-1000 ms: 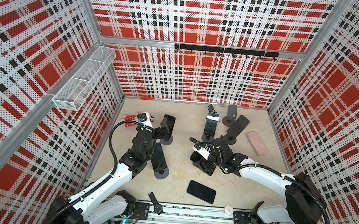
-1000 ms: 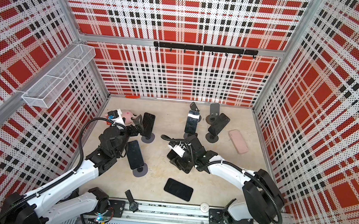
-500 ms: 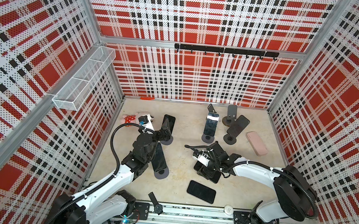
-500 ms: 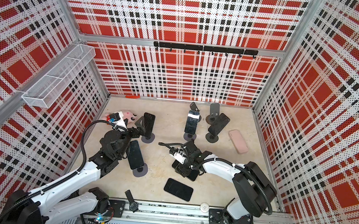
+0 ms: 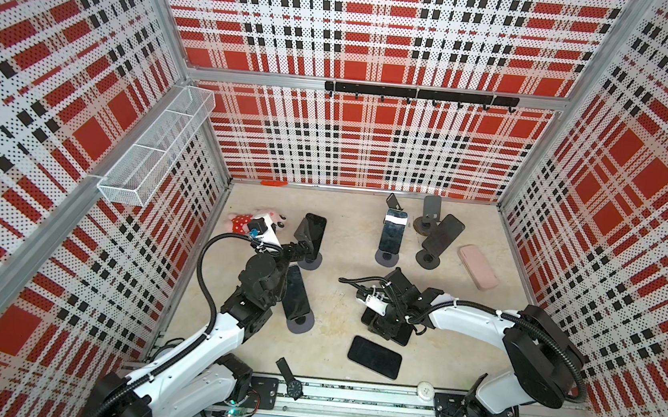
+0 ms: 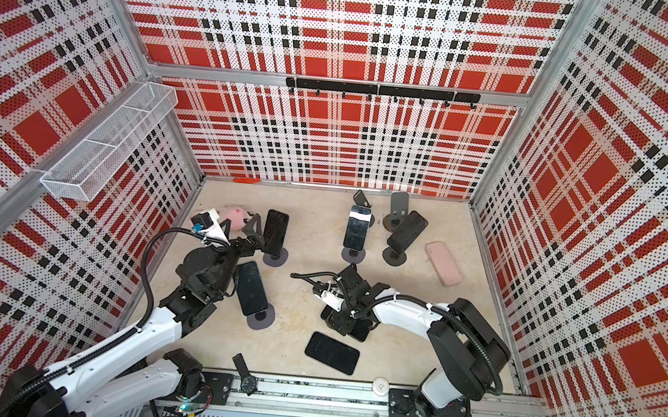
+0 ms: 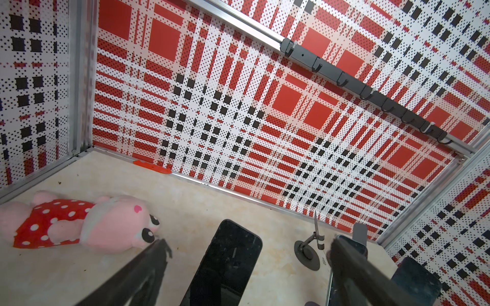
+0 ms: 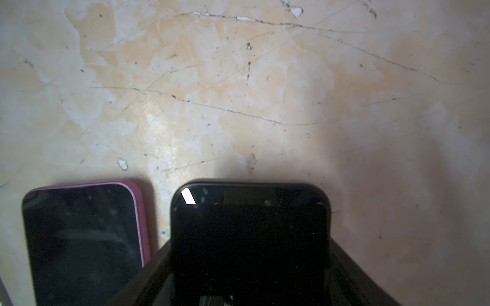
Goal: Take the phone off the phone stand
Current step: 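Lower the black phone flat beside the purple-framed phone with the right gripper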
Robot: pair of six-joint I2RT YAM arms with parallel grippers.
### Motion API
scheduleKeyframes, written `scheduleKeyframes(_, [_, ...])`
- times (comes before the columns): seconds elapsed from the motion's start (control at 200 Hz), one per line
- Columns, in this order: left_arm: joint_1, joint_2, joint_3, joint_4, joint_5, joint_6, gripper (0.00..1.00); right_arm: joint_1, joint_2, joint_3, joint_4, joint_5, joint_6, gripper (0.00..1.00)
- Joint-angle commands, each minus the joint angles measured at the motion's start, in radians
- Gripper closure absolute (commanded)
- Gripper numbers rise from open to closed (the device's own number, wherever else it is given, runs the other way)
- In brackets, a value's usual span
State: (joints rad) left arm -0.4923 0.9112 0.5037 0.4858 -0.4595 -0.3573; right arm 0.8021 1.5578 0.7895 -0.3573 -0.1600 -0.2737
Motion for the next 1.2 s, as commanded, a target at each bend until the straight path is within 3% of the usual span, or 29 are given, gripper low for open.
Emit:
scheduleKeyframes(0.0, [0.005, -0.019, -0.017, 0.03, -0.015, 0.017, 0.02, 0.008, 0.013, 0.037, -0.011, -0.02, -0.027, 0.26])
scheduleKeyframes(1.192, [0.004, -0.033, -0.021, 0.027, 0.025, 0.001, 0.02, 0.04, 0.085, 0.037, -0.02, -0.015, -0.028, 0.22])
